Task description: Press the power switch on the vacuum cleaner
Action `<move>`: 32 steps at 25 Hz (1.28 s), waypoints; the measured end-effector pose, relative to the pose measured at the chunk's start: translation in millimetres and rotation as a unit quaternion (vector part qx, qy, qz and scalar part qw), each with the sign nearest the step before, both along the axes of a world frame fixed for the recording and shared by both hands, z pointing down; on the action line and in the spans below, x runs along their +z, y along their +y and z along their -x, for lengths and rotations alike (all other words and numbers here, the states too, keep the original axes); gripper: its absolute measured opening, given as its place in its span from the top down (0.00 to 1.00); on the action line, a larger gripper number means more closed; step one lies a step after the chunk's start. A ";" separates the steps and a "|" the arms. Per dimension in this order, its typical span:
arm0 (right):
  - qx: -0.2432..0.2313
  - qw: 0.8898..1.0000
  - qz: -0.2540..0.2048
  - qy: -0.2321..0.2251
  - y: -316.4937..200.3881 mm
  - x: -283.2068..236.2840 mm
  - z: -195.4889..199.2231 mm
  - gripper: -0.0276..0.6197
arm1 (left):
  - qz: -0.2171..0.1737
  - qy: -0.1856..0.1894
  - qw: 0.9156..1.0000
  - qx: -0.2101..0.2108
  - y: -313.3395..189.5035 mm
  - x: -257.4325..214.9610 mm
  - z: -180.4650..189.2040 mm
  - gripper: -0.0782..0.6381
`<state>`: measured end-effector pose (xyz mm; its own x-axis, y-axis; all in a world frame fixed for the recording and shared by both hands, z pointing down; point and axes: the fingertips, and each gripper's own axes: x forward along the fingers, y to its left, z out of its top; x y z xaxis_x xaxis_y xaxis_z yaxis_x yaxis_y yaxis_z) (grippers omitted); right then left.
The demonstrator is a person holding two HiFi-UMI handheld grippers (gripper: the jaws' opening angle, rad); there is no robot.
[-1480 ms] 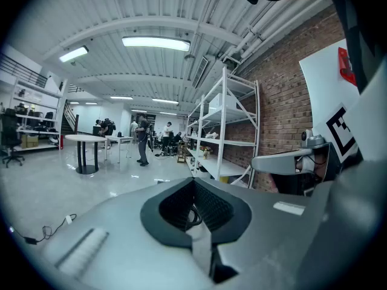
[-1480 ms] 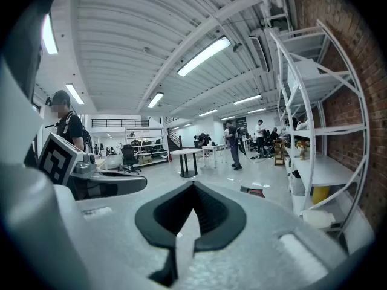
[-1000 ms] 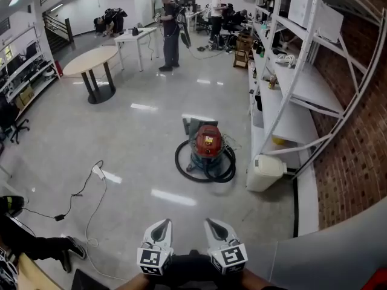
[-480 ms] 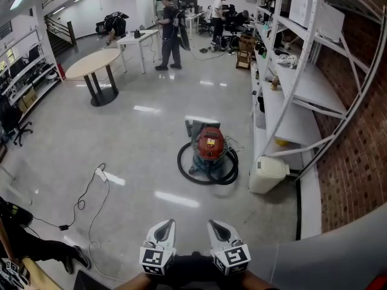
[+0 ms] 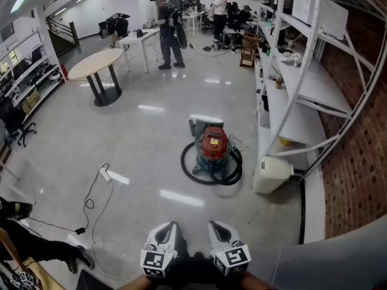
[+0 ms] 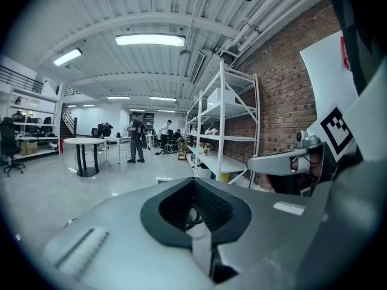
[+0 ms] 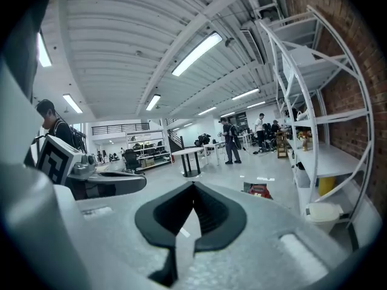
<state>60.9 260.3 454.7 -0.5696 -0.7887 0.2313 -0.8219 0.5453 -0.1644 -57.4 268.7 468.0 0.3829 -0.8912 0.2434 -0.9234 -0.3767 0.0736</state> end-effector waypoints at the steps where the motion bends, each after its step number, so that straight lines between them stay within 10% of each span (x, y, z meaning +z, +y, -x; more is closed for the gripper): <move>1: 0.001 1.000 0.001 -0.001 -3.0 0.9 -0.5 0.97 | 0.001 0.001 1.000 0.000 -3.5 0.7 -0.7 0.87; 32: 0.101 0.991 0.080 0.039 -228.0 35.7 -1.1 0.97 | 0.057 0.031 0.990 0.127 -258.9 27.8 -26.5 0.87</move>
<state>62.0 32.3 490.5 -0.3802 -0.8343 0.3993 -0.9249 0.3412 -0.1676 -30.9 9.8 495.9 0.6089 -0.7316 0.3064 -0.7920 -0.5825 0.1830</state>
